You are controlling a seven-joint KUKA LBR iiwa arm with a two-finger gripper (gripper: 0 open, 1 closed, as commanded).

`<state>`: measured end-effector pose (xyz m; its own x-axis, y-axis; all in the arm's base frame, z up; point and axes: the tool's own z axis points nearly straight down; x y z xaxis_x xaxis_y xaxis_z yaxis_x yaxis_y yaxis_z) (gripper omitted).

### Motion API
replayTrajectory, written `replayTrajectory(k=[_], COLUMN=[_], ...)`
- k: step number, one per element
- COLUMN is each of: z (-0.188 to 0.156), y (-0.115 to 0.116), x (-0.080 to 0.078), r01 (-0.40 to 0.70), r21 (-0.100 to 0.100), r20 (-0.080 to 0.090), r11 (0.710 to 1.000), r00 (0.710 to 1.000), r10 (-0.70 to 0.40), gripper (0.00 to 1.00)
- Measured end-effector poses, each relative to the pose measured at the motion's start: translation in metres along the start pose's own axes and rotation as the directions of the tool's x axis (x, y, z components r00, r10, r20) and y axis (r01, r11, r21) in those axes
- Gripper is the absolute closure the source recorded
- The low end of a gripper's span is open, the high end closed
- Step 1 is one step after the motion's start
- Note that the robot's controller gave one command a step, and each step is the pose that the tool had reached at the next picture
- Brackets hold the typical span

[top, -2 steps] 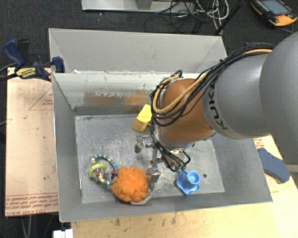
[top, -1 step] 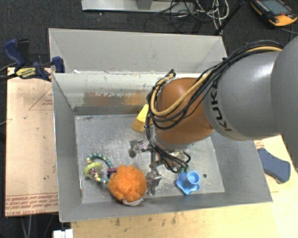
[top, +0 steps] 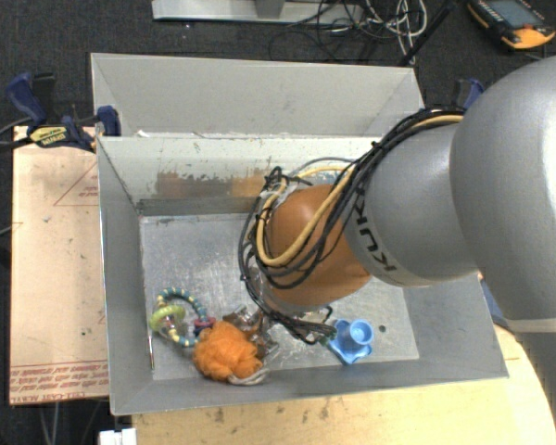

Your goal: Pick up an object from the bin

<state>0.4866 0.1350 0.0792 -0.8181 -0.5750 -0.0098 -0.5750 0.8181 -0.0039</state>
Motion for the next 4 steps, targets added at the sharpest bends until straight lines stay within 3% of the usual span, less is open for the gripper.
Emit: replayTrajectory(k=[3,4], z=[0.0,-0.174], y=[0.0,0.02], x=[0.0,-0.029], r01=[-0.001,0.255], r21=[0.0,-0.007], r20=[0.0,-0.008], r11=[1.0,0.967], r00=[1.0,0.967], r10=[0.001,-0.255], gripper=[1.0,1.0])
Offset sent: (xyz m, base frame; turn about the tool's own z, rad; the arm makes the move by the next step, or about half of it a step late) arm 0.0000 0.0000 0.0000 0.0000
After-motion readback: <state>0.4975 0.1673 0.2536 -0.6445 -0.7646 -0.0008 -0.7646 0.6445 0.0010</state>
